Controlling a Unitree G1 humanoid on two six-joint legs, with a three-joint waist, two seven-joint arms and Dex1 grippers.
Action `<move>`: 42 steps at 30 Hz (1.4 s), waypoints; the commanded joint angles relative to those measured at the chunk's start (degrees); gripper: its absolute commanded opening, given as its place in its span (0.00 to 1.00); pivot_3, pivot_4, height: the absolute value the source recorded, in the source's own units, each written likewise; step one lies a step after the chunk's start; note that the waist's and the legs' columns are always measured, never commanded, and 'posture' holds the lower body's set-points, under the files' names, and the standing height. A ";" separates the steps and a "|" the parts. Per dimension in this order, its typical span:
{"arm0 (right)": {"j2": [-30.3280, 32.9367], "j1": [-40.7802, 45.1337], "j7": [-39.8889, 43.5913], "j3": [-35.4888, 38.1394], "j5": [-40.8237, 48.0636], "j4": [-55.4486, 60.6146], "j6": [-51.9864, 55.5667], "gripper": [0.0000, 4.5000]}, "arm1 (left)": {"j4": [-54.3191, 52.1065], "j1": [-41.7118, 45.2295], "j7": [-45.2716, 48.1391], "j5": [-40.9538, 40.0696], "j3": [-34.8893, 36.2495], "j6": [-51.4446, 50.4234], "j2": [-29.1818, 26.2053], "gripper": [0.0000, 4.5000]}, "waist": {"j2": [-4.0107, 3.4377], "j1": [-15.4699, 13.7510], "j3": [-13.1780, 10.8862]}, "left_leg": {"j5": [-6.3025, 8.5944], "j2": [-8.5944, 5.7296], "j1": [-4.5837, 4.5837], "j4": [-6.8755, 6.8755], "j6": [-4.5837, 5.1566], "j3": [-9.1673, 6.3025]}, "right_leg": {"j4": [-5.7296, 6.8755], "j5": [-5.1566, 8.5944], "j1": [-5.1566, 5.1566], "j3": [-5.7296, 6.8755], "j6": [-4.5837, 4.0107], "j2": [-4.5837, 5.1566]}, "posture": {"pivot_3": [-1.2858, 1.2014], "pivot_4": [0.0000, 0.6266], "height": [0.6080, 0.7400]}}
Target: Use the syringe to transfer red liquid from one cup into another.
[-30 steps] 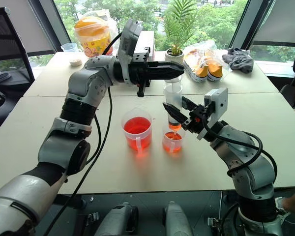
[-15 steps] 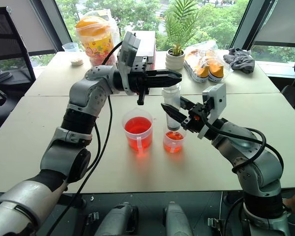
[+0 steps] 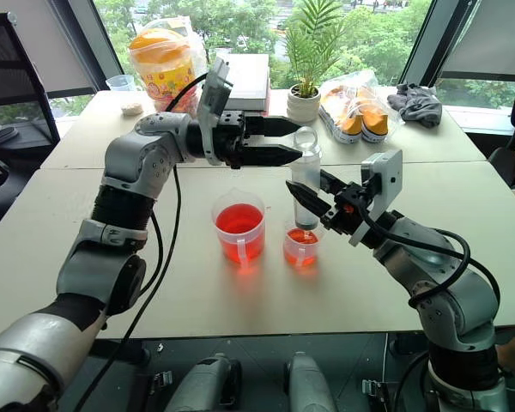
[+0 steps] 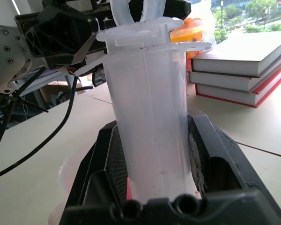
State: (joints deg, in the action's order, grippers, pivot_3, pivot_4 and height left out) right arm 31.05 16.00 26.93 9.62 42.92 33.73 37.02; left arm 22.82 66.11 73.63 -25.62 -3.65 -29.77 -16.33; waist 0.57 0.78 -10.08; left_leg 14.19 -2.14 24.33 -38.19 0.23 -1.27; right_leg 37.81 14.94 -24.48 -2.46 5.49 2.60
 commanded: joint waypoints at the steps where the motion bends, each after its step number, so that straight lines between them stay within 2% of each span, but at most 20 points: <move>1: -0.30 0.19 0.72 0.33 0.69 2.58 -1.79 0.31 | -1.14 2.02 0.28 -0.58 2.32 0.90 -3.17 0.99 | 0.00 0.01 0.00 | 0.00 0.00 0.00 0.00 0.00 0.00 | 0.00 0.00 0.00 0.00 0.00 0.00 | 0.52 0.24 1.00; 4: 0.08 1.29 0.52 1.00 1.56 1.92 -0.94 0.31 | -3.44 0.43 1.12 -1.20 3.25 0.72 -6.83 0.99 | 0.00 -0.03 0.00 | 0.00 0.00 0.00 0.00 0.00 0.00 | 0.00 0.00 0.00 0.00 0.00 0.01 | 0.52 0.24 1.00; 10: 3.47 10.93 -2.79 6.68 8.25 -2.65 4.94 0.31 | -7.98 -5.05 0.38 -1.31 3.73 -0.45 -11.38 0.99 | -0.01 -0.16 0.01 | 0.00 0.00 -0.04 0.00 0.00 0.00 | 0.02 0.00 0.01 -0.04 -0.01 0.07 | 0.52 0.24 1.00; 14: 10.32 23.01 -9.57 12.84 15.74 -13.87 16.58 0.31 | -14.16 -10.83 -0.75 -3.07 4.58 -3.11 -14.03 0.99 | -0.01 -0.19 0.00 | 0.00 0.00 -0.01 0.00 0.00 -0.04 | -0.02 0.00 0.03 -0.03 -0.01 0.15 | 0.52 0.24 1.00; 16: 16.44 27.50 -9.94 11.85 14.09 -23.51 24.69 0.31 | -17.30 -13.58 -1.34 -3.95 4.77 -4.23 -14.96 0.99 | -0.01 -0.28 0.00 | 0.00 0.00 0.02 0.03 0.00 -0.08 | -0.08 0.00 0.02 0.00 -0.02 0.19 | 0.52 0.24 1.00; 20: 22.61 31.25 -8.38 6.03 8.02 -37.65 33.38 0.31 | -20.96 -16.01 -3.06 -5.53 4.95 -6.11 -15.53 0.99 | 0.00 -0.25 0.01 | 0.01 0.01 0.07 0.14 0.02 -0.08 | -0.32 0.00 0.06 0.03 -0.05 0.25 | 0.52 0.24 1.00; 24: 26.07 34.13 -2.46 -5.95 -0.27 -48.55 38.14 0.31 | -23.21 -17.61 -4.25 -6.28 4.72 -6.61 -15.85 0.99 | -0.06 0.18 0.00 | 0.04 0.01 0.09 0.19 0.07 0.05 | -0.41 0.00 0.03 -0.04 -0.04 0.25 | 0.52 0.24 1.00; 30: 24.81 36.20 6.68 -18.90 -10.27 -58.55 36.96 0.31 | -25.48 -19.33 -5.78 -7.33 4.80 -7.66 -16.84 0.99 | -0.11 0.17 -0.01 | 0.05 0.04 0.10 0.25 0.08 0.13 | -0.39 -0.01 -0.06 -0.09 -0.03 0.17 | 0.52 0.24 1.00; 35: 21.43 36.65 10.37 -21.71 -15.43 -64.68 35.94 0.31 | -28.45 -21.49 -6.34 -8.20 4.54 -8.79 -18.61 0.99 | -0.10 -0.02 -0.01 | 0.05 0.02 0.09 0.20 0.08 0.15 | -0.39 -0.02 -0.03 -0.09 -0.02 0.17 | 0.52 0.24 1.00; 37: 20.74 36.93 11.28 -21.17 -16.57 -66.02 35.69 0.54 | -29.77 -22.40 -6.18 -8.98 4.55 -9.50 -19.38 1.00 | -0.09 -0.05 0.00 | 0.05 0.02 0.09 0.20 0.08 0.12 | -0.39 -0.02 -0.02 -0.07 -0.02 0.16 | 0.52 0.24 1.00; 38: 20.61 36.99 11.79 -20.93 -17.03 -66.25 35.62 0.60 | -30.29 -22.73 -6.26 -9.39 4.71 -9.77 -19.64 1.00 | -0.09 -0.02 -0.01 | 0.05 0.02 0.09 0.19 0.08 0.12 | -0.40 -0.02 -0.02 -0.06 -0.02 0.16 | 0.52 0.24 1.00; 41: 20.89 37.01 12.92 -19.35 -17.58 -65.23 36.49 0.96 | -31.01 -22.90 -7.21 -10.89 5.45 -11.17 -19.92 1.00 | -0.09 -0.04 0.00 | 0.05 0.02 0.07 0.19 0.08 0.11 | -0.40 -0.02 0.01 -0.07 -0.02 0.16 | 0.52 0.24 1.00; 42: 21.45 36.77 13.34 -18.56 -17.48 -63.80 36.77 0.98 | -31.22 -22.95 -7.38 -11.17 5.51 -11.39 -20.07 1.00 | -0.09 -0.06 0.00 | 0.05 0.02 0.07 0.18 0.08 0.12 | -0.39 -0.02 0.02 -0.07 -0.02 0.17 | 0.52 0.24 1.00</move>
State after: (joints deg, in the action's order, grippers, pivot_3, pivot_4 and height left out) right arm 51.38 52.20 39.73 -11.13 26.02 -32.03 73.45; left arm -6.58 42.87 66.67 -35.55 -0.12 -40.90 -35.75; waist 0.49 0.72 -10.08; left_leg 14.24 -2.13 24.40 -38.04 0.31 -1.16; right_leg 37.42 14.92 -24.46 -2.53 5.47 2.77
